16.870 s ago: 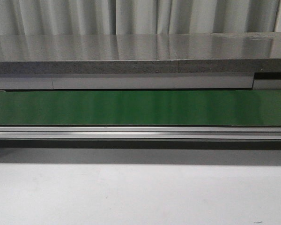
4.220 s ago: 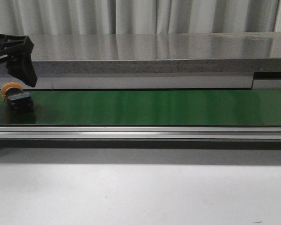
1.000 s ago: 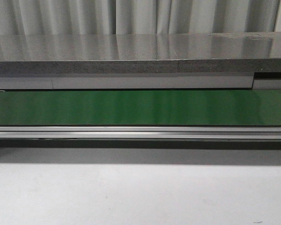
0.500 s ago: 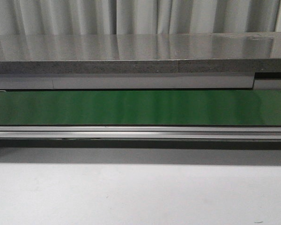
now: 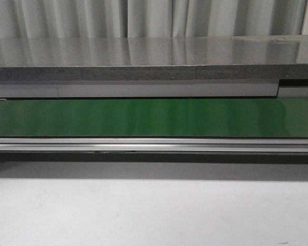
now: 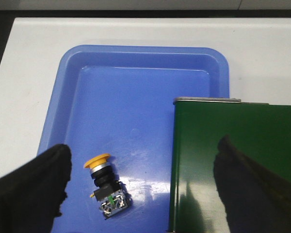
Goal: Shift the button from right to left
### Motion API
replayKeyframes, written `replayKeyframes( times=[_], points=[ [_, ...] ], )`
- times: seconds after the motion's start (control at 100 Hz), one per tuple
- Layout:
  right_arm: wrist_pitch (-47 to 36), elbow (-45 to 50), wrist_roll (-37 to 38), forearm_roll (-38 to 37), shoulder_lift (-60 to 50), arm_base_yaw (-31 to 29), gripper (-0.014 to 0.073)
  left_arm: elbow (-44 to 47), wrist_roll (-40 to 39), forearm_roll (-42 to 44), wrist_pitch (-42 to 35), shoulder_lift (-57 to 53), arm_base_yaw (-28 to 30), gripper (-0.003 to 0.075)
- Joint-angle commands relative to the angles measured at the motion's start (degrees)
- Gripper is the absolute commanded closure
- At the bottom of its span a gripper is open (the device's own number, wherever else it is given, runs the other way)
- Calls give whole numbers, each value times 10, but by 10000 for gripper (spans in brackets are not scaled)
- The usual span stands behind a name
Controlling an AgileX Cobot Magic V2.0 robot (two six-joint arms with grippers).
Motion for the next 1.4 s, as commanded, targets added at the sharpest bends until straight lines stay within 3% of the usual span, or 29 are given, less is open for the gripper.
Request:
replayKeyframes(
  times=[0.0,0.22,0.55,0.71,0.92,1.39],
  points=[
    [-38,-15,-4,7,0,1,661,27,-6,-16,-54,-64,-21,150],
    [-38,-15,-4,7,0,1,661,134,-6,-42,-100,-173,-74,169],
    [-38,-15,-4,7,0,1,661,268,-6,-58,-110,-326,-86,338],
    [-38,-15,-4,7,0,1,661,304,-6,-68,-110,-395,-86,468],
    [-38,-15,-4,7,0,1,661,314,-6,-70,-79,-433,-86,718],
    [-38,-15,-4,7,0,1,661,314,-6,-77,-67,-433,-86,715]
  ],
)
